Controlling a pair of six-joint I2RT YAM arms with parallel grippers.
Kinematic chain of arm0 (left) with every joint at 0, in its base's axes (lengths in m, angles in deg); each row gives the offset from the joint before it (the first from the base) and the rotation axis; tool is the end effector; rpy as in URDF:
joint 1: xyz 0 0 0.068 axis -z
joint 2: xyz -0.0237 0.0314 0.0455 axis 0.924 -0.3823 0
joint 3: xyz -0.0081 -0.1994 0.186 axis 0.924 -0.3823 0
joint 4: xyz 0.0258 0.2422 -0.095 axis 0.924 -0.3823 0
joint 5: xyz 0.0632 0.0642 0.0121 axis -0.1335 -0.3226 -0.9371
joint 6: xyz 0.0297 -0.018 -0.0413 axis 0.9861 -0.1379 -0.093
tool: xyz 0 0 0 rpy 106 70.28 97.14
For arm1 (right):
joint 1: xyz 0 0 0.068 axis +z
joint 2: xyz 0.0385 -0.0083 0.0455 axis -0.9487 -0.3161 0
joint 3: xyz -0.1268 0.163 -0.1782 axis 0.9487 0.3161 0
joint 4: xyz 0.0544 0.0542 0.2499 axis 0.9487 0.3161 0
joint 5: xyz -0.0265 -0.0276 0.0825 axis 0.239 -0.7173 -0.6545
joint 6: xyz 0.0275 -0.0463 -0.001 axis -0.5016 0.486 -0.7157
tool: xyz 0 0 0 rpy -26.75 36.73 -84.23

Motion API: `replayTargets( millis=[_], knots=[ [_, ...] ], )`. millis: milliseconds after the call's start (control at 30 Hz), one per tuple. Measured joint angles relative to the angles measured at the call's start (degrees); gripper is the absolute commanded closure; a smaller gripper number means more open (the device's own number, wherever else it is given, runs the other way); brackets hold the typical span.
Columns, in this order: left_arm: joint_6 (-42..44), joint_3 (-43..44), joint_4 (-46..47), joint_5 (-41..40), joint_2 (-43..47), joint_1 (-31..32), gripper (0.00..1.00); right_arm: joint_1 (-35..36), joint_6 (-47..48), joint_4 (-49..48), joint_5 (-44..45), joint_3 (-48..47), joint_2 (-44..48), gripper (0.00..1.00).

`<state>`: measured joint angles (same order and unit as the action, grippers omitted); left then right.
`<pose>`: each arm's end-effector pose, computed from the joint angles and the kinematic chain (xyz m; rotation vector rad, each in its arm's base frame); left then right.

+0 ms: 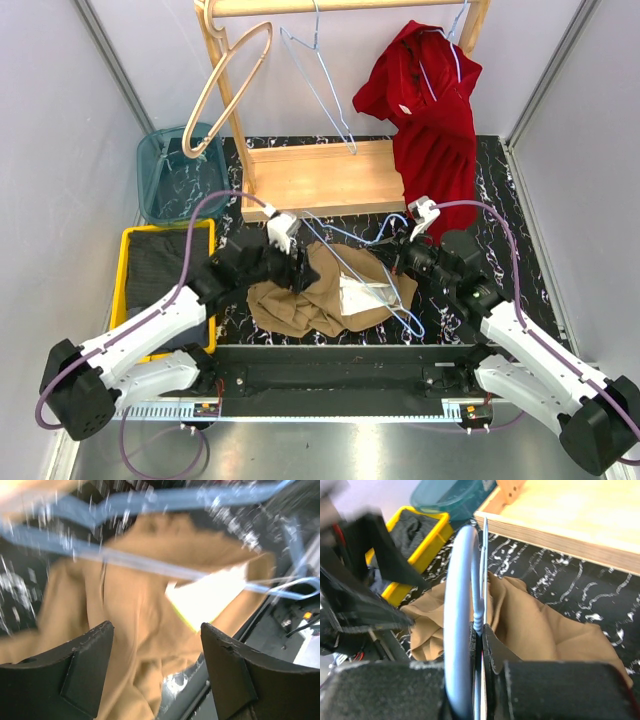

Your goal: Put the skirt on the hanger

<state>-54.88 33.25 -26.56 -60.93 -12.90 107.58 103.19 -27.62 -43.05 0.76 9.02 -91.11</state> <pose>0.1692 -0.1531 0.2801 0.5942 2.0465 -0.8415 0.1684 0.1166 0.2865 -0.4685 1.7240 0.8888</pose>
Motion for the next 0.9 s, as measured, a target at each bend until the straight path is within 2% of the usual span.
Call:
replayTargets(
  millis=[133, 267, 367, 400, 433, 700, 900],
  knots=[
    [-5.0, -6.1, -3.3, -6.7, 1.1, 3.0, 0.27, 0.0, -0.4, 1.3, 1.9, 0.0, -0.1, 1.00],
    [-8.2, -7.1, -6.5, -14.7, 0.8, 4.3, 0.30, 0.0, -0.9, 1.3, 2.6, 0.0, -0.2, 1.00],
    [-10.5, -7.1, -6.8, -21.2, -0.7, 4.4, 0.61, 0.0, -1.0, 1.5, 2.7, 0.0, -0.3, 1.00],
    [-11.1, -7.1, -6.7, -22.9, -1.7, 4.4, 0.88, 0.0, -1.1, 1.6, 2.8, 0.0, -0.3, 1.00],
    [-11.5, -7.1, -6.6, -24.1, -2.9, 4.5, 0.99, 0.0, -1.1, 1.7, 3.0, 0.0, -0.3, 1.00],
    [-11.5, -5.2, -6.3, -29.4, -16.4, 4.6, 1.00, 0.0, -1.1, 2.4, 3.6, -0.4, -0.3, 1.00],
    [-7.1, -2.6, -1.9, -37.4, -19.1, 4.5, 1.00, 0.0, -1.0, 2.4, 3.5, -0.7, -0.3, 1.00]
  ],
)
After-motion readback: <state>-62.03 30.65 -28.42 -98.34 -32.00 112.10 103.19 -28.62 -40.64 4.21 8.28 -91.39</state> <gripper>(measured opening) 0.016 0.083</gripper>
